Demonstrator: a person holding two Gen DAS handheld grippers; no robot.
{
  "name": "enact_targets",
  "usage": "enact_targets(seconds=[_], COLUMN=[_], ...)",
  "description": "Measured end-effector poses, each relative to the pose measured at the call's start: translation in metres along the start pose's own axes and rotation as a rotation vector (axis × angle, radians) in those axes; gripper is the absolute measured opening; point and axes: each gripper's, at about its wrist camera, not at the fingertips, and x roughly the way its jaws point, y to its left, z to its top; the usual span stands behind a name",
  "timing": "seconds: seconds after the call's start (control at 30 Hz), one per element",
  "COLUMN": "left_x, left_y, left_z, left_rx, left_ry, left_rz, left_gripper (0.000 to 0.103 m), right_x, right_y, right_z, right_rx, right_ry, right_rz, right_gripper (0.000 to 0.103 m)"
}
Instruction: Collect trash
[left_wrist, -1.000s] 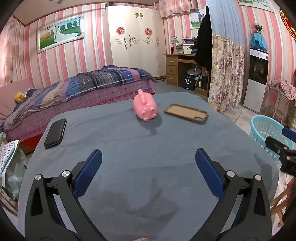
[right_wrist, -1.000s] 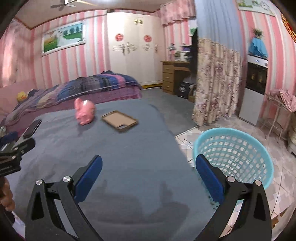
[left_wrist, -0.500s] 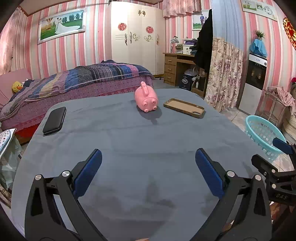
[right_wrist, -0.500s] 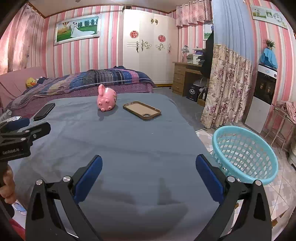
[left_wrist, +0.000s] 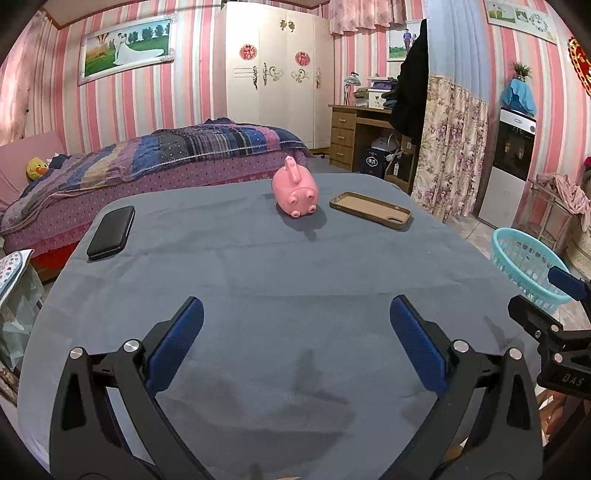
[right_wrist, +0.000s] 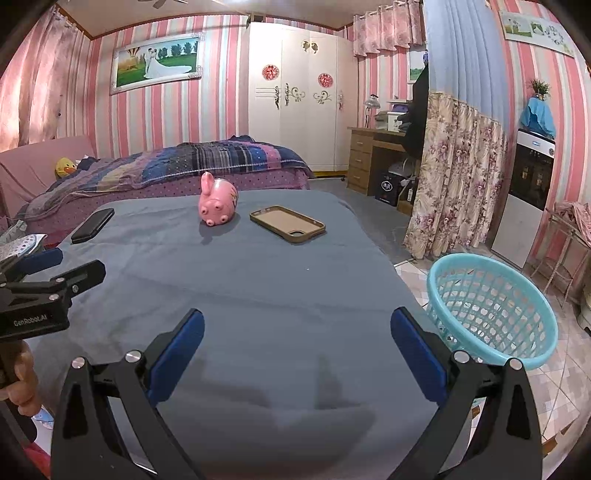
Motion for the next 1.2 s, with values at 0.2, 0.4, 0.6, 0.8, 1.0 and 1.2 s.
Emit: enact_targets(seconds=[0.2,0.4,0.6,0.8,1.0,1.2], left_x=[0.0004,-0.0005,-0.0002,0.0015,0.0027,0.0019], left_y=[0.001,0.0011,0.0013,0.0057,0.006,0.0048], left_z=[0.0013,0.0007,-0.0003,0.0004,0.0003,-0.0007], left_rx=[0.0,0.004,0.005,-0.006,-0.007,0.001], left_ry=[-0.007,-0.018,-0.018,-0.02,-0.02,-0.024], left_rz=[0.004,0.011,0.012,0.018,0.024,0.02], left_gripper=[0.098,0.098,0.098,0.098,0.098,0.098], right_x=[-0.0001,-0.0023,-0.0022,-0.0023,-0.0023,-0.0018], right_y=[0.0007,0.0025,0.0032,0.0054,0.0048,0.0068], right_z=[0.0003,0.0009,0.0008,0.0015,0.0014,0.0038], right_rx=[-0.002,-0.007,-0.008,-0.011,-0.012,-0.032], right_ry=[0.0,-0.002,-0.002,-0.001,-0.003,-0.011], right_rz=[0.0,0.005,0.004,0.006,0.004,-0.002], right_gripper=[0.099,0.099,0.099,0.099,0.099,0.099])
